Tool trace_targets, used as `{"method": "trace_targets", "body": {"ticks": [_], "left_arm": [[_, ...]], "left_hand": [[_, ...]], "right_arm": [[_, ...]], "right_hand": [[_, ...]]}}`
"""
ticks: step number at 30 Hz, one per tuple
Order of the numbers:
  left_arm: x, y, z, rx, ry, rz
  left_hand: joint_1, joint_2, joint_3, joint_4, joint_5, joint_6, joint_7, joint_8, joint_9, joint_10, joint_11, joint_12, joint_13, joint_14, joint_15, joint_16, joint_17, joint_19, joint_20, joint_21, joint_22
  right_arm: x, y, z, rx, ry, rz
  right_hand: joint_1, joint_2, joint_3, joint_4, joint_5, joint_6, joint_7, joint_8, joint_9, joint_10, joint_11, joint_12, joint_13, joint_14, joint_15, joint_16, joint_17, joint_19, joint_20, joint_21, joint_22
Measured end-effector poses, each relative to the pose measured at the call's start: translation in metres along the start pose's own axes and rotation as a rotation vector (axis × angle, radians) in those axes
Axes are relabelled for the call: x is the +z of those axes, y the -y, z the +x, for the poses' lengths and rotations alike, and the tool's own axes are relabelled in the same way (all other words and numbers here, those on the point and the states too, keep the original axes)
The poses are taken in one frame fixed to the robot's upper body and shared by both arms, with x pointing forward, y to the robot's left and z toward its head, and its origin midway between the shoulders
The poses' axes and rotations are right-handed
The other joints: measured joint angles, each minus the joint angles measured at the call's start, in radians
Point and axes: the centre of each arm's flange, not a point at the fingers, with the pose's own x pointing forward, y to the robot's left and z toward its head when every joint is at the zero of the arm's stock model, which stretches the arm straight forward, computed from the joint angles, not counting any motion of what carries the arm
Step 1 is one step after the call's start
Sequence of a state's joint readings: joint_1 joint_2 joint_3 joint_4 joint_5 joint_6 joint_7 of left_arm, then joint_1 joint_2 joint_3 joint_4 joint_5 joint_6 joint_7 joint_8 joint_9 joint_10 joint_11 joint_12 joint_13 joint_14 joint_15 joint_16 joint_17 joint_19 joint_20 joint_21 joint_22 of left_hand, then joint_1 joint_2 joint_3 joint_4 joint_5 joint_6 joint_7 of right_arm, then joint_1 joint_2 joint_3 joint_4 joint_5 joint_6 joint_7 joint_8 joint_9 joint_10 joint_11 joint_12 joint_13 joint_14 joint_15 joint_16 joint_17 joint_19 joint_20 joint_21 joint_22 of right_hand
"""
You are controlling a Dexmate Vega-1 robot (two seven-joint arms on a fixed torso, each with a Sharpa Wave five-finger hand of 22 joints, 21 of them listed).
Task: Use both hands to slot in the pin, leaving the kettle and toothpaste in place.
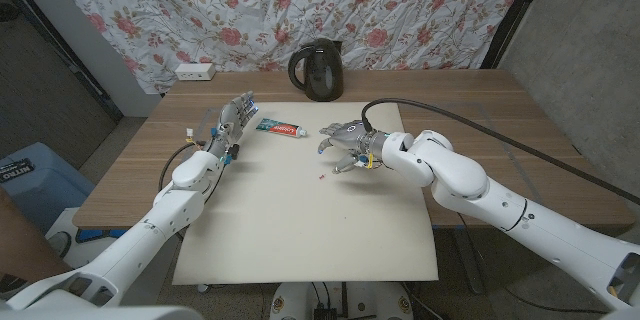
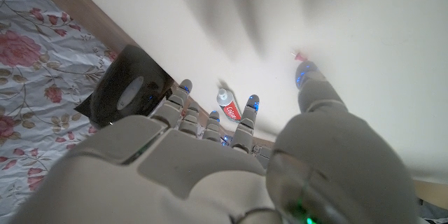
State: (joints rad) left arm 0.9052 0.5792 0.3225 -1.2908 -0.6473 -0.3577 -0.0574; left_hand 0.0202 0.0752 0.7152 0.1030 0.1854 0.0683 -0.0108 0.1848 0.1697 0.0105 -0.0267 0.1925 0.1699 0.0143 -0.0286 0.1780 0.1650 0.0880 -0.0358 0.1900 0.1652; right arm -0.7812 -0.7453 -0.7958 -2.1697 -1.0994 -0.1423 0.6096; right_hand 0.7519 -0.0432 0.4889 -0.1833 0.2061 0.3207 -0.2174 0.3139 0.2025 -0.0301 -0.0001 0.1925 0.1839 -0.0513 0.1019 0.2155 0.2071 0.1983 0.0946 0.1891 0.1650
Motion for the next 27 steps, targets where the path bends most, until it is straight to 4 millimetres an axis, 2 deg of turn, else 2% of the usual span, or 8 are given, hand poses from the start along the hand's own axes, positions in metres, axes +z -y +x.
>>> {"method": "trace_targets", "body": {"ticks": [3, 12, 15, 27], "left_arm": [[-0.001, 0.0, -0.001, 0.003, -0.002, 0.001], [-0.004, 0.001, -0.004, 0.008, -0.01, 0.0], [-0.006, 0.001, -0.005, 0.008, -0.013, 0.001], [-0.01, 0.002, -0.006, 0.002, -0.017, 0.003]], "left_hand": [[0.0, 0.0, 0.0, 0.0, 0.0, 0.0, 0.0, 0.0, 0.0, 0.0, 0.0, 0.0, 0.0, 0.0, 0.0, 0.0, 0.0, 0.0, 0.0, 0.0, 0.0], [0.0, 0.0, 0.0, 0.0, 0.0, 0.0, 0.0, 0.0, 0.0, 0.0, 0.0, 0.0, 0.0, 0.0, 0.0, 0.0, 0.0, 0.005, -0.005, 0.0, 0.0], [0.0, 0.0, 0.0, 0.0, 0.0, 0.0, 0.0, 0.0, 0.0, 0.0, 0.0, 0.0, 0.0, 0.0, 0.0, 0.0, 0.0, 0.005, -0.005, 0.0, 0.0], [0.0, 0.0, 0.004, 0.004, 0.0, 0.0, 0.0, 0.0, 0.0, 0.0, 0.0, 0.0, 0.0, 0.0, 0.0, 0.0, 0.0, 0.005, -0.005, 0.0, 0.0]], "right_arm": [[0.003, -0.001, 0.001, 0.005, 0.001, -0.005], [0.011, -0.003, 0.005, 0.027, -0.002, -0.023], [0.013, -0.004, 0.007, 0.033, -0.006, -0.027], [0.023, -0.007, 0.014, 0.04, -0.009, -0.04]], "right_hand": [[0.017, -0.007, 0.0, 0.0, 0.0, 0.006, -0.001, 0.005, 0.0, 0.004, 0.004, 0.0, 0.0, 0.0, 0.0, 0.0, 0.0, 0.0, 0.0, 0.0, 0.0], [0.017, -0.006, 0.0, 0.0, 0.0, 0.031, -0.001, 0.013, 0.005, 0.005, 0.005, 0.0, 0.0, 0.002, 0.002, 0.0, 0.0, 0.0, 0.0, 0.0, 0.0], [0.045, -0.006, 0.0, 0.0, 0.0, 0.031, -0.001, 0.013, 0.005, 0.005, 0.005, 0.0, 0.0, 0.002, 0.002, 0.0, 0.0, 0.0, 0.0, 0.0, 0.0], [0.044, -0.005, 0.003, 0.003, 0.0, 0.051, 0.001, 0.023, 0.005, 0.005, 0.005, 0.0, 0.0, 0.002, 0.002, 0.0, 0.005, 0.007, 0.007, 0.0, 0.0]]}}
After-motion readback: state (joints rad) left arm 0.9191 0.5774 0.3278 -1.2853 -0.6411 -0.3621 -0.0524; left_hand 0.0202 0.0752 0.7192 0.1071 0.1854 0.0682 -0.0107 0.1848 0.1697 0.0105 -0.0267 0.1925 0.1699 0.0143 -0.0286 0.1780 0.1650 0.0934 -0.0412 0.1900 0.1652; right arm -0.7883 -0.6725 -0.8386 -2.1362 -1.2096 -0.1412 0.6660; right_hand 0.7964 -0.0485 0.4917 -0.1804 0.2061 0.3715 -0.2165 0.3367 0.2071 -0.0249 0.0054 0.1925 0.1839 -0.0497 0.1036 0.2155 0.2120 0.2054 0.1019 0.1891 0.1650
